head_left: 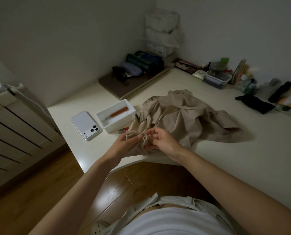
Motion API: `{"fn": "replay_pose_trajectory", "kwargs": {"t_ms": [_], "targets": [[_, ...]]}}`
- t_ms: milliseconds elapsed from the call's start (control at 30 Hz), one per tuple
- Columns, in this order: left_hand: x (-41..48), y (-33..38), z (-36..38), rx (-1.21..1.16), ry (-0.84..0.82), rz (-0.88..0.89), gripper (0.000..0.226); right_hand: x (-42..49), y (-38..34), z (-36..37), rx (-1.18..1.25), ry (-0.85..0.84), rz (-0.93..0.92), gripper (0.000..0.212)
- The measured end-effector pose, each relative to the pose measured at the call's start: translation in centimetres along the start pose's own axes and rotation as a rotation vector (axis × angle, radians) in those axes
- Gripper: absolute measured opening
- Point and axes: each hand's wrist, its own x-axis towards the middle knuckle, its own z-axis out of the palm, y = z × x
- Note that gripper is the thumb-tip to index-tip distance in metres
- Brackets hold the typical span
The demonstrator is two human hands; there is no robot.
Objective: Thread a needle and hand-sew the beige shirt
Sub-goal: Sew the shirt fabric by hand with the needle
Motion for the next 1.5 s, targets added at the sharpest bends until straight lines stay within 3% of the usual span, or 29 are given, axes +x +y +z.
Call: {"fn": "replay_pose_trajectory", "kwargs": {"t_ms": [100,433,567,733,900,1033,1200,1333,1433,1500], "targets": [[0.2,-0.1,0.1,-0.002,0.013,-0.016,0.02,0.3,-0.1,0.1,-0.051,0.003,-0.028,0.01],[0.4,0.1,0.2,0.009,0.063,-0.02,0.012,0.5,0.0,0.1,-0.074,0.112,0.014,0.008],[0.5,0.0,0.3,0.042,0.066,-0.022,0.02,0.5,-0.2,0.3,-0.231,0.089,-0.058,0.007],[0.9,0.1,0.5,0.056,0.098,-0.03,0.014,0.1,-1.0,0.4,-0.403,0.103,-0.176,0.024],[1.1,0.3,0.8,0.062,0.073,-0.001,0.021,0.3,-1.6,0.6,-0.516,0.122,-0.243,0.021],[1.2,0.3,0.9,0.091,0.063,0.025,0.014,0.7,-1.8,0.5,-0.547,0.195,-0.263,0.018],[2.1,-0.1,0.5,0.154,0.144,0.012,0.007,0.9,-2.4,0.3,-0.454,0.289,-0.314,0.012],[2.5,-1.1,-0.3,0.233,0.168,0.021,0.007,0.9,-3.5,-0.2,-0.195,0.356,-0.232,0.013],[2.7,-1.6,-0.6,0.304,0.207,0.032,0.012,0.8,-4.0,-0.8,0.109,0.309,-0.256,0.014],[2.8,-1.5,-0.7,0.343,0.236,0.041,0.009,0.4,-3.9,-1.5,0.169,0.256,-0.294,0.017]]}}
